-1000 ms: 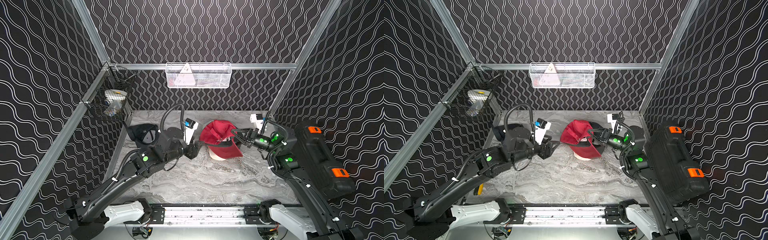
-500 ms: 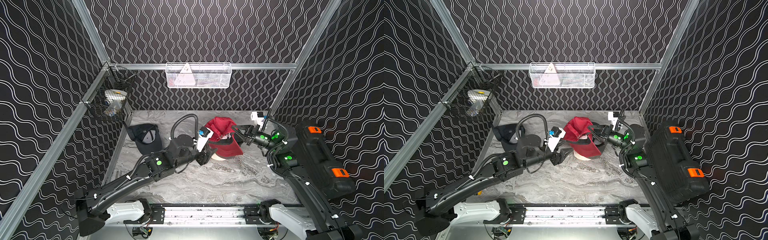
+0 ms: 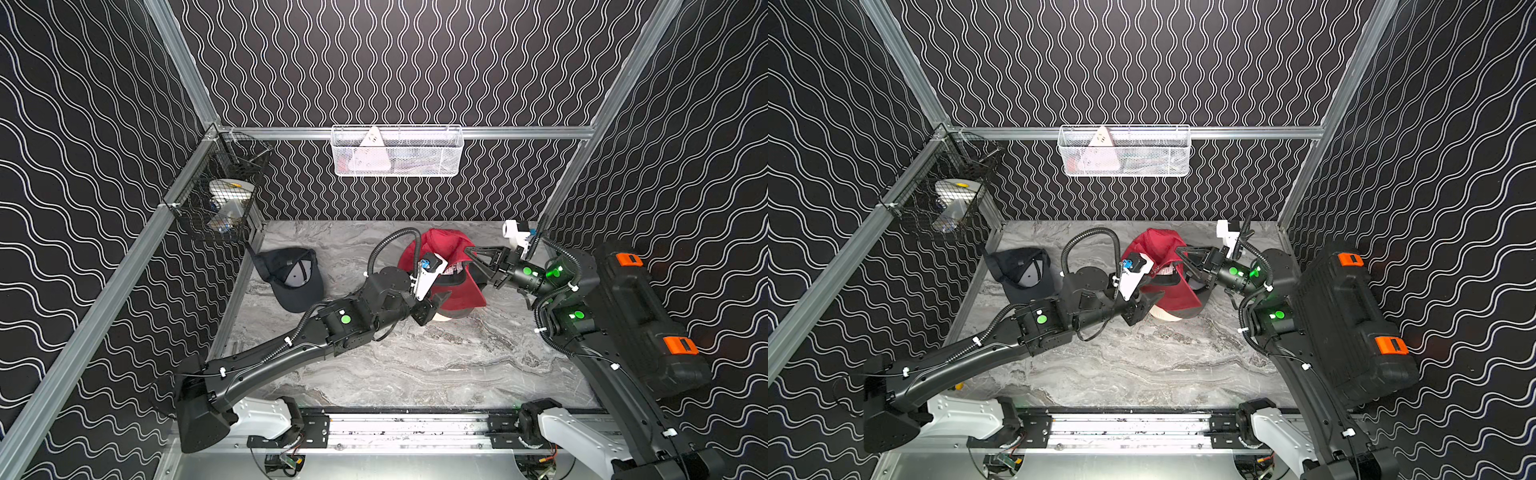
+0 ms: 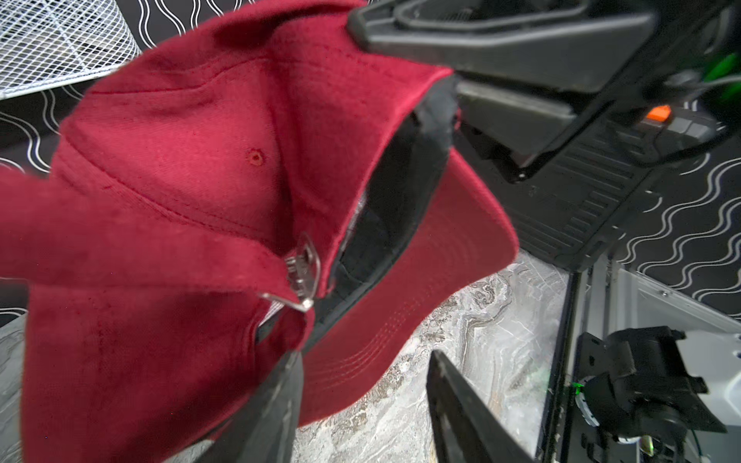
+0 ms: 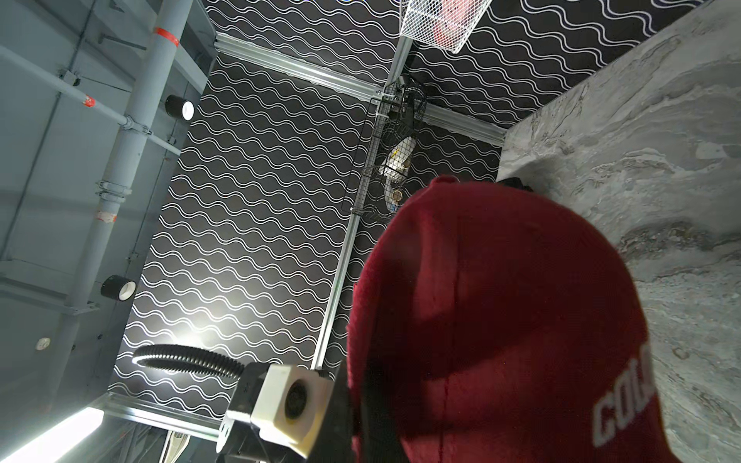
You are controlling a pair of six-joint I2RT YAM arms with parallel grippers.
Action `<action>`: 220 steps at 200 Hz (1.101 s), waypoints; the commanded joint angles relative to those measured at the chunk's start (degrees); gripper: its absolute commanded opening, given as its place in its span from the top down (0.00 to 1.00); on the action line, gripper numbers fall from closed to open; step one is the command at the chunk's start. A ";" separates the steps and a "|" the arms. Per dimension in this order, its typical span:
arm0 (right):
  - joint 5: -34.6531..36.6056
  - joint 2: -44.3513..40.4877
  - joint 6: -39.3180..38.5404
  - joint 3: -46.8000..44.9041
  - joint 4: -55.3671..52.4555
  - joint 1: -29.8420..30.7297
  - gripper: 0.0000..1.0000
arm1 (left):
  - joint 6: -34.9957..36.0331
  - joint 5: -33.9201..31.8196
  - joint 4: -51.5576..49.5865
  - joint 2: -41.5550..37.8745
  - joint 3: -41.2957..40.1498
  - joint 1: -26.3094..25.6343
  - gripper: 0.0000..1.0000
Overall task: Open the adjustable buckle of the baseball cap
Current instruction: Pull the adjustable strap on the baseball cap.
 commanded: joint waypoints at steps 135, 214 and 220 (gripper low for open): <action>-0.65 -2.50 2.10 -0.51 2.92 0.02 1.00 | 2.57 -5.15 4.19 2.08 2.97 -0.28 0.78; -1.07 -2.58 2.54 0.77 2.60 0.00 1.00 | 2.69 -8.09 6.44 3.32 2.85 -1.09 0.51; -1.08 -2.70 2.59 0.73 2.47 0.02 1.00 | 2.78 -8.52 6.40 3.60 3.05 -1.09 0.52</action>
